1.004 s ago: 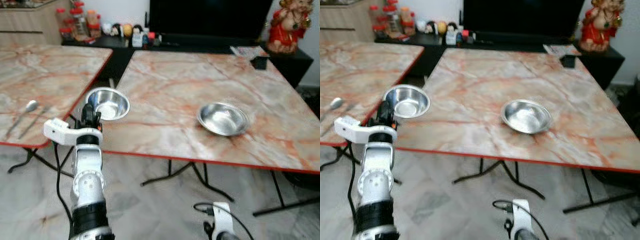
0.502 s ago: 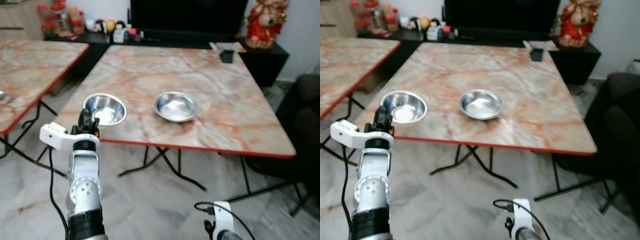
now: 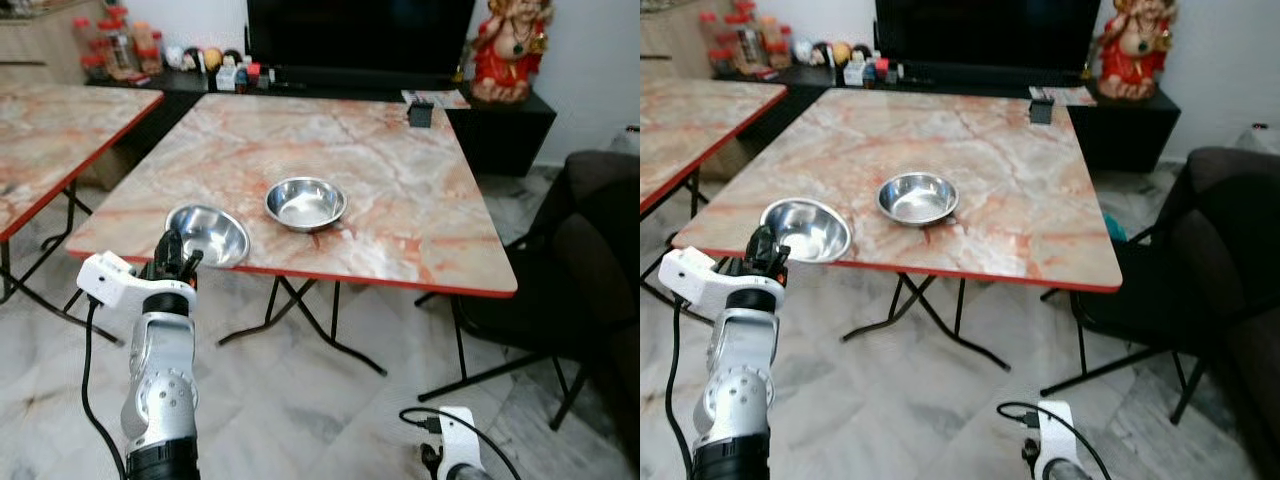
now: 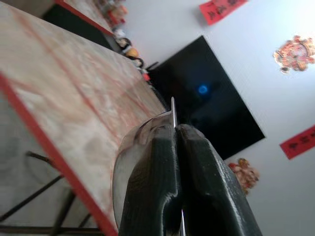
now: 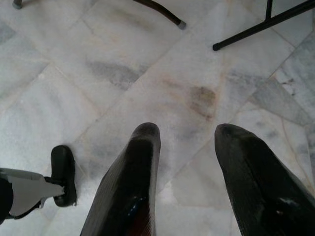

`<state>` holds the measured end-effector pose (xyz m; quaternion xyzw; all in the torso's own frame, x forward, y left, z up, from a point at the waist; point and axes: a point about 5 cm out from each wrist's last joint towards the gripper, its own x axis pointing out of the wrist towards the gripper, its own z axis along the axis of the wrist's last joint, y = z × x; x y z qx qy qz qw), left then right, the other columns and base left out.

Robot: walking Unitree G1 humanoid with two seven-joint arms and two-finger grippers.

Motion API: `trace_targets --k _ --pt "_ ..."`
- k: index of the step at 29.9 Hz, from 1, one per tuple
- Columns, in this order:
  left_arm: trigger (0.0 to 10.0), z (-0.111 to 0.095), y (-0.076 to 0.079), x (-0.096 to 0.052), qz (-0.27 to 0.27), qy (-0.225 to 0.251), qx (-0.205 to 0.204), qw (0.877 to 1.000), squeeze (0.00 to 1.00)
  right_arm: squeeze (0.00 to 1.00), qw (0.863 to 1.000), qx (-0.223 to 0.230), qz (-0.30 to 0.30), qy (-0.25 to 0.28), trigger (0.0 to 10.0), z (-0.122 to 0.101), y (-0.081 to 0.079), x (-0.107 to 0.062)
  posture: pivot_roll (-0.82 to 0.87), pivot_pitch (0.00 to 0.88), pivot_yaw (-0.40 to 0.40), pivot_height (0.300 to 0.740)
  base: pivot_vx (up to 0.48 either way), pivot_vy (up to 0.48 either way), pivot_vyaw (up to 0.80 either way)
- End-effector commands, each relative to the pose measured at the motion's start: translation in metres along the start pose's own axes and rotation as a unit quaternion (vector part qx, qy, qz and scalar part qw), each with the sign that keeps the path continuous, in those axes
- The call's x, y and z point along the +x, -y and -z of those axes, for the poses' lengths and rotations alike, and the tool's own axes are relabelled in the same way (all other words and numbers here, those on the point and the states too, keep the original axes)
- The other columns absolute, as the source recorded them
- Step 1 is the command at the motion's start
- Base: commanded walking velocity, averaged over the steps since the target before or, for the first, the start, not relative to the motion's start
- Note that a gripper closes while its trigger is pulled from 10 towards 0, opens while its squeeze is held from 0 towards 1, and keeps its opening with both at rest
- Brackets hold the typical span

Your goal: Setting the table

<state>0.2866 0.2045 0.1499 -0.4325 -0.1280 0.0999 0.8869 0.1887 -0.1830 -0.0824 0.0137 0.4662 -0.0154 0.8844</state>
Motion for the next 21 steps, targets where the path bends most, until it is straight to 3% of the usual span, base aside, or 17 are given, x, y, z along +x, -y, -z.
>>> trace_targets --k 1,21 --pt "10.0 -0.005 0.01 0.001 0.021 0.014 -0.005 1.0 0.0 0.0 1.0 0.008 0.0 0.012 10.0 -0.006 0.0 0.001 0.05 0.0 -0.04 0.732 0.405 0.0 0.0" --pt "10.0 -0.018 0.008 0.01 0.024 0.032 -0.005 0.999 0.0 0.0 1.0 0.012 -0.001 0.011 10.0 -0.006 -0.002 0.001 0.05 0.0 -0.037 0.732 0.391 0.0 -0.07"
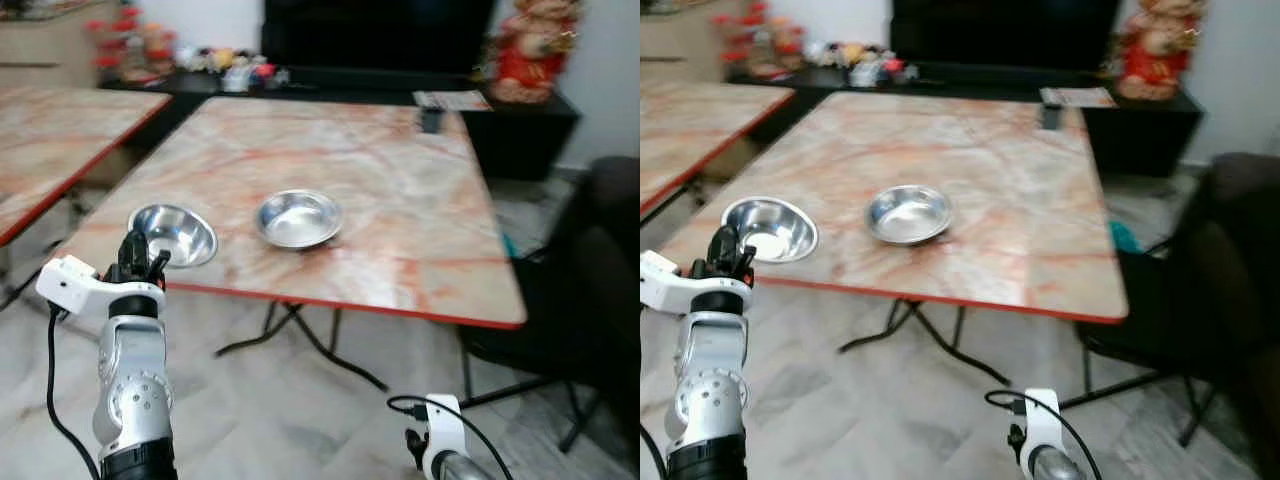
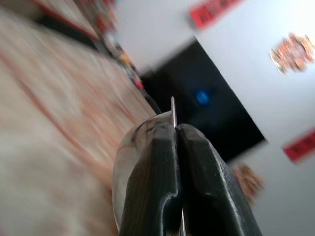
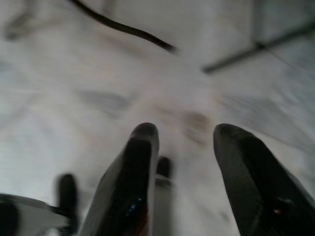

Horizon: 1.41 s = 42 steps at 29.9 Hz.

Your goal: Setting the table

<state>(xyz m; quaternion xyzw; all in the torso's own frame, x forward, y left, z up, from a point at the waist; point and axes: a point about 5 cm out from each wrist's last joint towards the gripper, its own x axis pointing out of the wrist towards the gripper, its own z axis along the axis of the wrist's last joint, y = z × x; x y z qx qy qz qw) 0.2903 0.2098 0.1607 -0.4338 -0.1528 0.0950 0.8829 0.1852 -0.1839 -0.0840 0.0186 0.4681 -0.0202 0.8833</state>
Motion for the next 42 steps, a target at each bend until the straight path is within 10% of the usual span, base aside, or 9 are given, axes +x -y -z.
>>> trace_targets --k 1,22,33,42 --pt "10.0 -0.009 0.003 0.004 0.011 0.012 0.0 1.0 0.0 0.0 1.0 0.004 -0.002 0.015 10.0 -0.01 -0.003 0.001 0.05 0.0 -0.035 0.732 0.375 0.0 0.0" --pt "10.0 -0.002 0.016 0.004 0.046 -0.017 -0.001 0.999 0.0 0.0 1.0 0.002 0.0 0.013 10.0 -0.007 0.0 0.001 0.04 0.0 -0.044 0.732 0.295 0.0 0.0" --pt "10.0 0.031 0.033 -0.015 0.122 -0.144 0.029 0.982 0.0 0.0 1.0 -0.001 0.0 0.011 10.0 -0.006 0.002 0.0 0.04 0.0 -0.044 0.732 0.0 0.0 0.0" --pt "10.0 0.042 0.044 0.004 0.079 -0.117 -0.004 0.99 0.0 0.0 1.0 -0.002 0.001 0.013 10.0 -0.007 0.003 0.001 0.03 0.0 -0.05 0.732 0.0 0.0 0.0"
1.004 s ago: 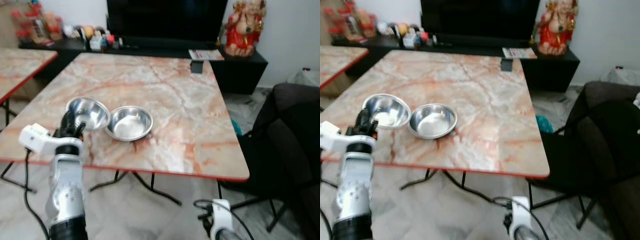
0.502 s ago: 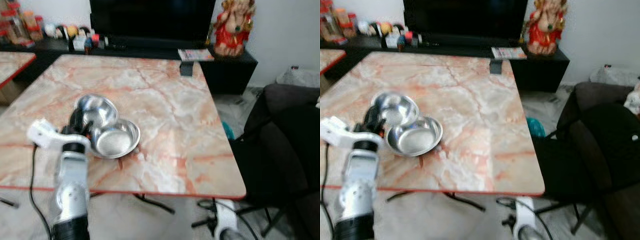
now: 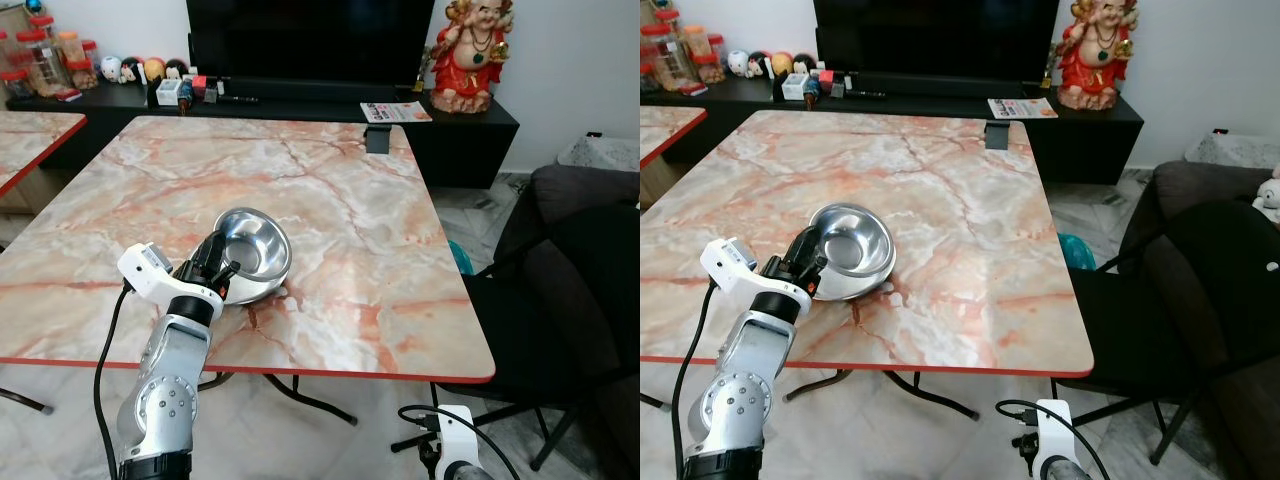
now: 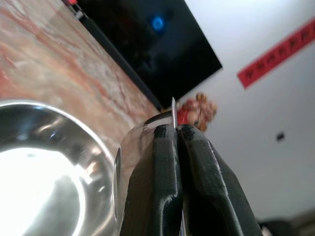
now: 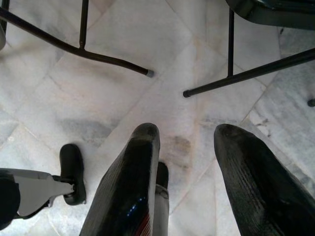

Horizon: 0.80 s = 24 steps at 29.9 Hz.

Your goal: Setting the table

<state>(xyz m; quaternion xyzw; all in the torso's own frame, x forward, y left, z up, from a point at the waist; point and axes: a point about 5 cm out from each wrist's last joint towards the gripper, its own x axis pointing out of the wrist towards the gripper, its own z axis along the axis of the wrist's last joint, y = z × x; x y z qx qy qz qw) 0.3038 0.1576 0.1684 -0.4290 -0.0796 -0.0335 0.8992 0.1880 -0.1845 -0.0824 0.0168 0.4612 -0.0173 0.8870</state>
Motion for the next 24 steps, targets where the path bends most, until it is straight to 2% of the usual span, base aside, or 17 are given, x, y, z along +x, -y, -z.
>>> trace_targets --k 1,3,10,16,24 --pt "10.0 0.002 0.005 0.007 -0.005 0.005 -0.002 1.0 0.0 0.0 1.0 0.001 0.003 0.005 10.0 -0.004 0.002 0.0 0.03 0.0 -0.05 0.732 0.0 0.0 0.0" --pt "10.0 0.007 0.004 0.018 -0.031 0.009 -0.011 0.999 0.0 0.0 1.0 0.001 0.003 0.007 10.0 -0.006 0.002 0.001 0.02 0.0 -0.049 0.732 0.0 0.0 0.0" --pt "10.0 0.011 0.003 0.034 -0.06 0.015 -0.018 0.998 0.0 0.0 1.0 0.006 0.006 0.008 10.0 -0.005 0.004 0.0 0.0 0.0 -0.039 0.732 0.0 0.0 0.0" --pt "10.0 0.006 -0.013 0.031 -0.113 0.03 -0.004 0.993 0.0 0.0 1.0 0.01 0.012 0.004 10.0 -0.001 0.009 -0.001 0.0 0.0 -0.041 0.732 0.0 0.0 0.0" --pt "10.0 0.005 -0.022 0.028 -0.139 0.032 -0.004 0.99 0.0 0.0 1.0 0.006 0.011 0.002 10.0 -0.001 0.008 -0.001 0.0 0.0 -0.049 0.732 0.0 0.0 0.0"
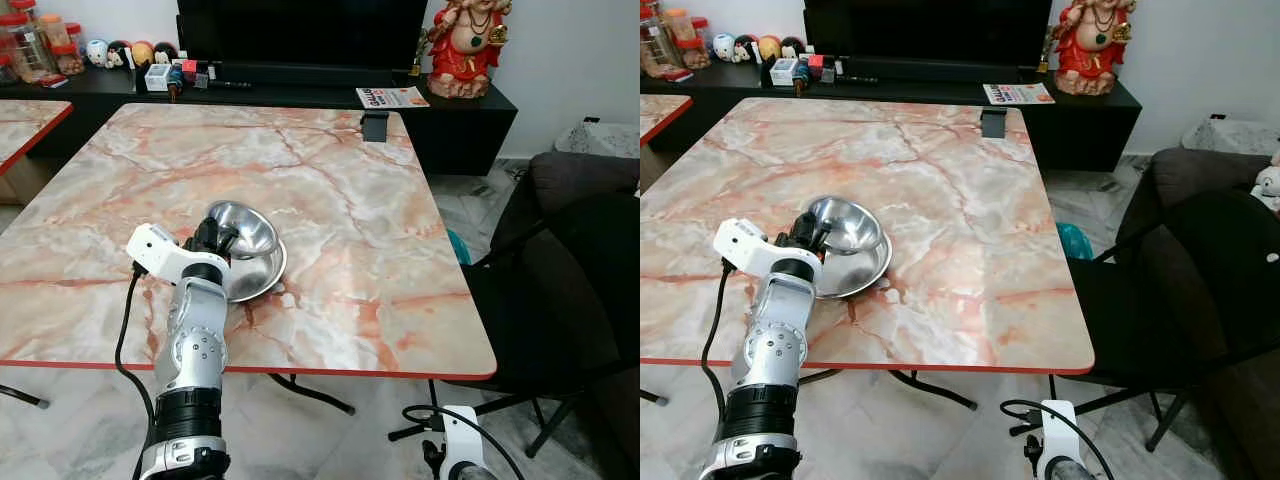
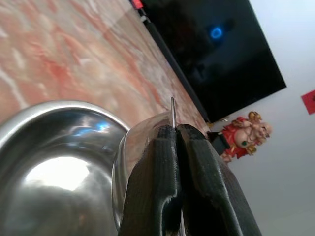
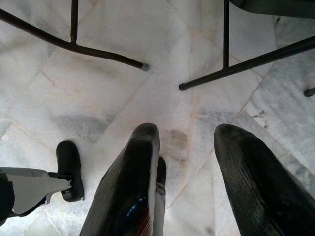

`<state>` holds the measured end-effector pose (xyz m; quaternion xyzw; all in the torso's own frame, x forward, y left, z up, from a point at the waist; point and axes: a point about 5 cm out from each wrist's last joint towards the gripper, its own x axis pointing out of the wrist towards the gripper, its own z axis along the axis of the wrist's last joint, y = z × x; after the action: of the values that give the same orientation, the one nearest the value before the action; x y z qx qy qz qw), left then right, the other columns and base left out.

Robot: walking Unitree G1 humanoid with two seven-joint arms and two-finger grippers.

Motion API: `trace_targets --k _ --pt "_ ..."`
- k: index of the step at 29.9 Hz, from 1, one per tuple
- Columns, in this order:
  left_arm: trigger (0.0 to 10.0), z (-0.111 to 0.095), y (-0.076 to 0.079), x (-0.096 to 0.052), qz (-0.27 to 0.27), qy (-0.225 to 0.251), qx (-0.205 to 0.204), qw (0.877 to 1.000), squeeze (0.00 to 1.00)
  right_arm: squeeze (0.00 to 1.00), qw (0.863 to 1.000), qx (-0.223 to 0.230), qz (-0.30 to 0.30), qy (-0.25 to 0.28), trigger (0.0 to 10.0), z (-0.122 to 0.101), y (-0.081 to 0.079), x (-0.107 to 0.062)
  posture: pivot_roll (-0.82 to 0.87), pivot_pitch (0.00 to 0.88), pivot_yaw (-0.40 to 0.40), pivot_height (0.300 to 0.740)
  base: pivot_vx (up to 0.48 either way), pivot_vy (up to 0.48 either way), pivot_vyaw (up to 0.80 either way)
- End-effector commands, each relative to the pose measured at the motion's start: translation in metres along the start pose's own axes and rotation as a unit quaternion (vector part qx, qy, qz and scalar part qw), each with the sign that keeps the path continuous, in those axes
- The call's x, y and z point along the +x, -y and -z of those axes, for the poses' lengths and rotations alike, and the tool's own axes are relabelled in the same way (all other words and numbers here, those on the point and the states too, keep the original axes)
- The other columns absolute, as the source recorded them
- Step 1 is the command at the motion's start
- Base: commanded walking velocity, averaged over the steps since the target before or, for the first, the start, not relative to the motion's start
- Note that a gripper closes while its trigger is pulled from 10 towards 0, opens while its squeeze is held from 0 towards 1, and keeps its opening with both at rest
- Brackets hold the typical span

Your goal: Setting the table

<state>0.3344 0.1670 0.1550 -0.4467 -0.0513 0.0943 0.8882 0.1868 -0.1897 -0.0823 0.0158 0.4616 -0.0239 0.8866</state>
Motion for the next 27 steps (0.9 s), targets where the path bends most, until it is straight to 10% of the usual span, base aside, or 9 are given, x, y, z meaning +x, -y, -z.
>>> trace_targets --k 1,22,23,24,27 --pt "10.0 0.0008 -0.002 0.0003 -0.011 0.002 0.007 1.0 0.0 0.0 1.0 0.004 0.004 0.003 10.0 -0.0013 0.0032 -0.0002 0.0 0.0 -0.049 0.732 0.0 0.0 0.0" --pt "10.0 0.0089 -0.007 0.0031 -0.054 -0.028 0.021 0.998 0.0 0.0 1.0 0.006 0.004 0.004 10.0 -0.0026 0.0028 0.0001 -0.01 0.0 -0.045 0.732 0.0 0.0 0.0" --pt "10.0 0.0087 -0.0073 0.0035 -0.055 -0.029 0.024 0.998 0.72 0.0 1.0 0.006 0.004 0.004 10.0 -0.0029 0.0025 0.0001 0.0 0.0 -0.045 0.732 0.0 0.0 0.0" --pt "10.0 0.0083 -0.0075 0.0036 -0.056 -0.029 0.024 0.998 1.0 0.0 1.0 0.006 0.004 0.004 10.0 -0.003 0.0023 0.0002 0.0 0.0 -0.045 0.732 0.0 0.0 0.0" --pt "10.0 0.0056 -0.0083 0.0047 -0.059 -0.027 0.028 0.997 1.0 0.0 1.0 0.007 0.003 0.004 10.0 -0.0034 0.0019 0.0003 0.0 0.0 -0.044 0.732 0.0 0.0 0.0"
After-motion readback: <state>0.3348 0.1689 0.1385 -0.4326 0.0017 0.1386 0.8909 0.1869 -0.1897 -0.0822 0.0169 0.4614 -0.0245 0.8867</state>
